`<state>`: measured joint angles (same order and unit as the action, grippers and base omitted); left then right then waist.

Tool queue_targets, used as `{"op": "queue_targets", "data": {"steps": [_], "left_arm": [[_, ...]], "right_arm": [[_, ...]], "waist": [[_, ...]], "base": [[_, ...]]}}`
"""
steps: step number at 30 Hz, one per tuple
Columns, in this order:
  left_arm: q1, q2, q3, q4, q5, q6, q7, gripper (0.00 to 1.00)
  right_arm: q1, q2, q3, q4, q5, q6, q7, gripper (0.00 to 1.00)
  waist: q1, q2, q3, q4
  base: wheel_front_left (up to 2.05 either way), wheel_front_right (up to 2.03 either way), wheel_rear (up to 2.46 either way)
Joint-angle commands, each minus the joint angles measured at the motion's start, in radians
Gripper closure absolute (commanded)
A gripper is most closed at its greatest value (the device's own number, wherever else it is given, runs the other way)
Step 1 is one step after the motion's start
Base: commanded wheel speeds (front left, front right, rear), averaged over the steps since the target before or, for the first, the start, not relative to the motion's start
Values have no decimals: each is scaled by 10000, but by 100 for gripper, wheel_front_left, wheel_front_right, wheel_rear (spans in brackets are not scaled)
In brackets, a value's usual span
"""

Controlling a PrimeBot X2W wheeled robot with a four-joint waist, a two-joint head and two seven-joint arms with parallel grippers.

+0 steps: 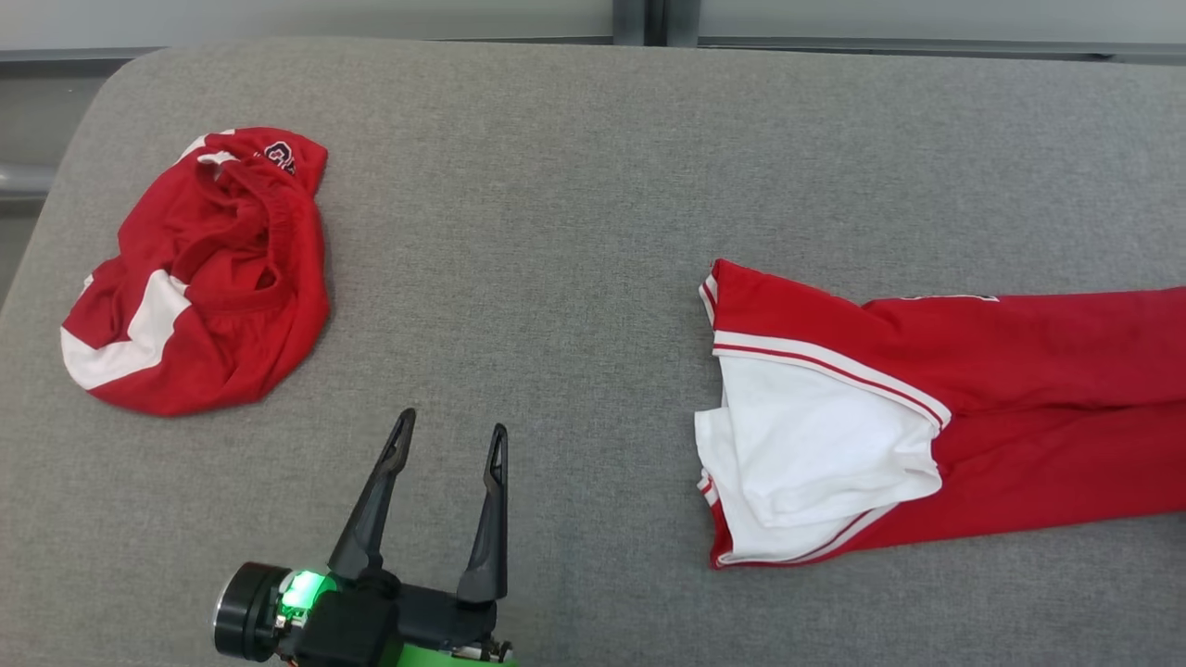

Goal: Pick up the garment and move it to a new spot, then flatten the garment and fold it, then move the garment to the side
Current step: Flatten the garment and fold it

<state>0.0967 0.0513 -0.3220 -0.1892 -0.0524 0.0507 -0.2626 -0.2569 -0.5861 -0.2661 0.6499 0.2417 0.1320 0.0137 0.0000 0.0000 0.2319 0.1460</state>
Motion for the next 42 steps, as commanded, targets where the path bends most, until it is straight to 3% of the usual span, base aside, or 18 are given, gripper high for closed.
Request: {"op": "queue_targets", "data": {"steps": [1, 7, 13, 20, 24, 32, 42], "left_arm": [[-122, 3, 14, 88, 80, -85, -25, 0], [-122, 2, 59, 229, 270, -62, -25, 0], [200, -1, 4, 486, 250, 38, -26, 0], [370, 0, -109, 640, 278, -67, -26, 0], [389, -2, -133, 668, 323, -130, -26, 0], [367, 20, -141, 651, 334, -245, -26, 0], [177, 12, -263, 718, 255, -311, -26, 0]], "right_arm": [[75, -44, -57, -243, -122, -25, 130, 100], [429, 259, -206, -1767, -566, -25, 616, 100], [1428, 1122, -282, -4197, -1178, -25, 1461, 100], [2445, 2140, 582, -7359, -1669, -25, 2861, 100], [2671, 2672, 1136, -8474, -1814, -23, 3253, 100], [2798, 3506, 2430, -9128, -1973, -23, 3375, 100], [2356, 4490, 3524, -8350, -1749, -23, 2994, 100]], "waist": [[0, 0, 15, -172], [0, 0, -232, -422], [0, 0, -701, -483], [0, 0, -1105, -405], [0, 0, -1193, -246], [0, 0, -1225, 189], [0, 0, -1025, 537]], "base": [[0, 0, 0], [0, 0, 0], [0, 0, 0], [0, 0, 0], [0, 0, 0], [0, 0, 0], [0, 0, 0]]}}
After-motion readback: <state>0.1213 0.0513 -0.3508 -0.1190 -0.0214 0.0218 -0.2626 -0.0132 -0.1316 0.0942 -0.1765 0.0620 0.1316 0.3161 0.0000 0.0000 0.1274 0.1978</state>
